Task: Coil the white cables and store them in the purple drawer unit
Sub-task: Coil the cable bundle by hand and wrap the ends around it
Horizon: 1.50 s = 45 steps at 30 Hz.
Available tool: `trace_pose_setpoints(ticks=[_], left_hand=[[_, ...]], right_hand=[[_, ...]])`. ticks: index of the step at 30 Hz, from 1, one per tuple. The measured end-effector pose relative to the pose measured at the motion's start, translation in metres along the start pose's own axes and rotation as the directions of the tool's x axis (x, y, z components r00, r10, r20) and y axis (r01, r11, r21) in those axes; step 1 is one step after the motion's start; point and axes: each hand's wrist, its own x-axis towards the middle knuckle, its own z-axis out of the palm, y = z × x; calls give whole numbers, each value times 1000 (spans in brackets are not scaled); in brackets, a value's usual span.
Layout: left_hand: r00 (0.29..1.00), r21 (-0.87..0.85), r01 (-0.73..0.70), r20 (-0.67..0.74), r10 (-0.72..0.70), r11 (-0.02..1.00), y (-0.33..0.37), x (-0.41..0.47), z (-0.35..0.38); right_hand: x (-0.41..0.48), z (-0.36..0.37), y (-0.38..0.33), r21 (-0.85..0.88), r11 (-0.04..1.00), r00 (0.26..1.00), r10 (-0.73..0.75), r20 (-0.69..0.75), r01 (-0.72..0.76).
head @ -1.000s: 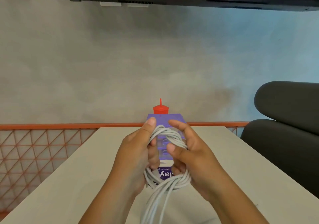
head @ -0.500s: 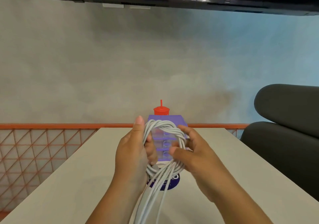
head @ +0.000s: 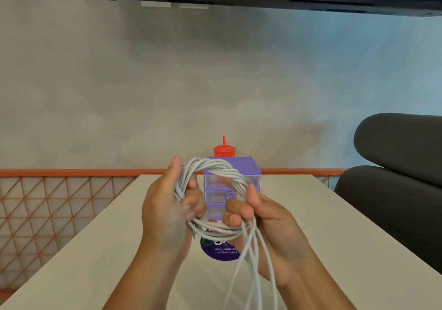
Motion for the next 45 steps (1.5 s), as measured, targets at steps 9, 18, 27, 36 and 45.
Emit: trace_pose_setpoints(ticks=[9,18,27,36,45], left_hand=[[996,107,79,25,-82,991,-14,-6,8],[970,137,-128,-188,153,982,-16,-1,1],[958,260,-208,-141,250,943,-4,4,-9],[944,450,-275,-41,328,849,-8,1,-3],[987,315,-153,88,132,936,-5,2,-3]], right_hand=[[0,-14,0,-782,615,931,-216,-293,-103],[-4,-6,8,-373,847,922,312,-229,-379],[-9,-3,1,-642,668,922,335,-193,-377],[-9,-6,-14,-727,685,999,39,-32,-50],[-7,-7,-25,-913,398,985,-96,-141,-92]])
